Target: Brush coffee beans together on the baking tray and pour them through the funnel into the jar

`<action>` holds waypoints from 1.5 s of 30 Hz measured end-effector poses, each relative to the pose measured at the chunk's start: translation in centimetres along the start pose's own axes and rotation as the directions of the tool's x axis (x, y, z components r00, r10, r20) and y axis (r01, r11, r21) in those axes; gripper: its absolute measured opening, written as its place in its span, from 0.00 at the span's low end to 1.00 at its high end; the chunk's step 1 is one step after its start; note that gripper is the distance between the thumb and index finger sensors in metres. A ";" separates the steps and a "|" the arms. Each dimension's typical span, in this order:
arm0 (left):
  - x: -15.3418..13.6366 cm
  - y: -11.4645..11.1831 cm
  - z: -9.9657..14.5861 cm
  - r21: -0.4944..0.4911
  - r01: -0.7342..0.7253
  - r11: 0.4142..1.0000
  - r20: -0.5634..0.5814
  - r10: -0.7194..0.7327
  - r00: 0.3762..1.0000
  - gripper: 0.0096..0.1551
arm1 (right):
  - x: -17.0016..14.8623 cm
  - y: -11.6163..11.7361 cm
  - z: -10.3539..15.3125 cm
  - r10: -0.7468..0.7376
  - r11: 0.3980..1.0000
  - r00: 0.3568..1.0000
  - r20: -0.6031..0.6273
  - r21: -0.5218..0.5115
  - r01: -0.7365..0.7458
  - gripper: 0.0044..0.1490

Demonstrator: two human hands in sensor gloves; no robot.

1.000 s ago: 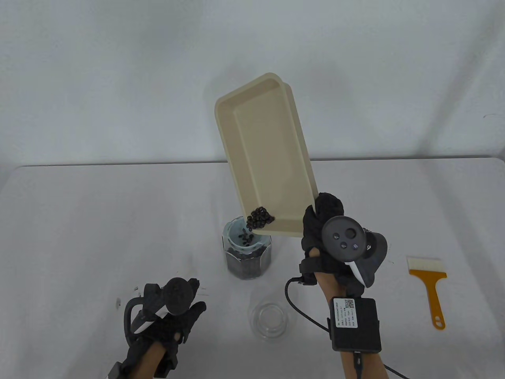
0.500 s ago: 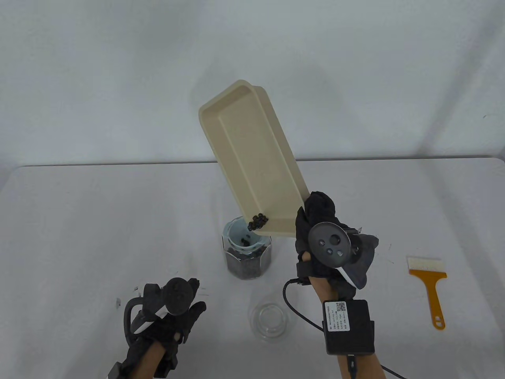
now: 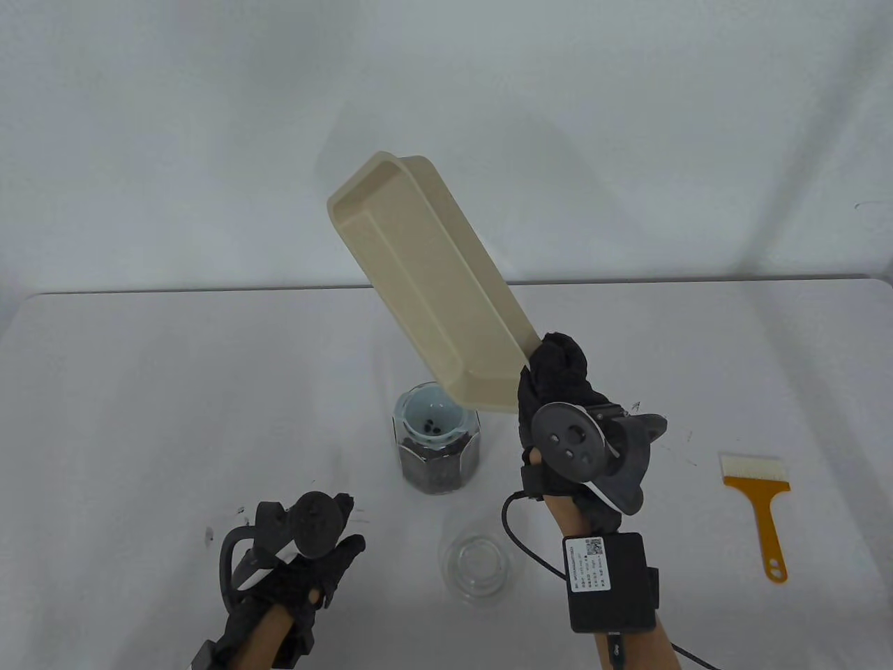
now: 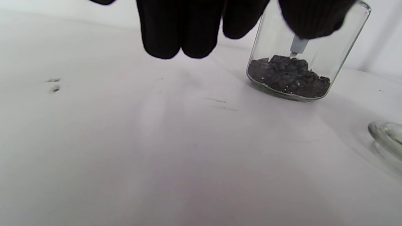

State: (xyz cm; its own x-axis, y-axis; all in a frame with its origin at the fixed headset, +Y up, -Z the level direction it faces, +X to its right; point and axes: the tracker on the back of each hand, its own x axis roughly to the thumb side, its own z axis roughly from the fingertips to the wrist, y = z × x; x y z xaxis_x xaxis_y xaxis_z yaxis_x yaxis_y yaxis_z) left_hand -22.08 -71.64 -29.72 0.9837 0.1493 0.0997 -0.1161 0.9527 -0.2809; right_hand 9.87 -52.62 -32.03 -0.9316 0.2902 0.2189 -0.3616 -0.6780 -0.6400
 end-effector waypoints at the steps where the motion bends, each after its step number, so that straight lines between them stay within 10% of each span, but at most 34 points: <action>1: 0.0 0.0 0.0 -0.001 0.000 1.000 0.000 0.000 1.000 0.43 | -0.3 -0.2 0.0 -0.013 1.000 1.000 -0.016 0.001 0.013 0.17; 7: 0.1 0.0 0.0 -0.001 0.002 1.000 0.001 -0.002 1.000 0.42 | -4.3 -1.6 0.4 -0.159 0.987 0.965 -0.209 -0.028 0.157 0.18; 14: 0.1 -0.1 -0.1 -0.004 0.004 1.000 -0.004 -0.004 1.000 0.43 | -13.7 -1.8 3.6 -0.352 0.929 0.748 -0.562 -0.113 0.352 0.21; 26: 0.0 -0.3 -0.3 -0.032 0.004 0.999 -0.018 -0.005 1.000 0.42 | -22.1 3.4 11.9 -0.333 0.873 0.508 -0.795 -0.055 0.485 0.24; 45: 0.1 -0.3 -0.5 -0.053 0.005 0.999 -0.022 -0.006 1.000 0.43 | -23.4 6.8 15.5 -0.180 0.877 0.507 -0.843 0.096 0.470 0.23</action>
State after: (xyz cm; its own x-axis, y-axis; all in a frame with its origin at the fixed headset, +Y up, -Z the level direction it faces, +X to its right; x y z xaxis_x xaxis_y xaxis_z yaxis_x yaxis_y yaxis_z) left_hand -21.90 -72.02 -30.07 0.9872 0.1374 0.0805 -0.1035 0.9379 -0.3310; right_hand 28.60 -74.45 -30.09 -0.3763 0.8384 -0.3944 -0.7590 -0.5231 -0.3877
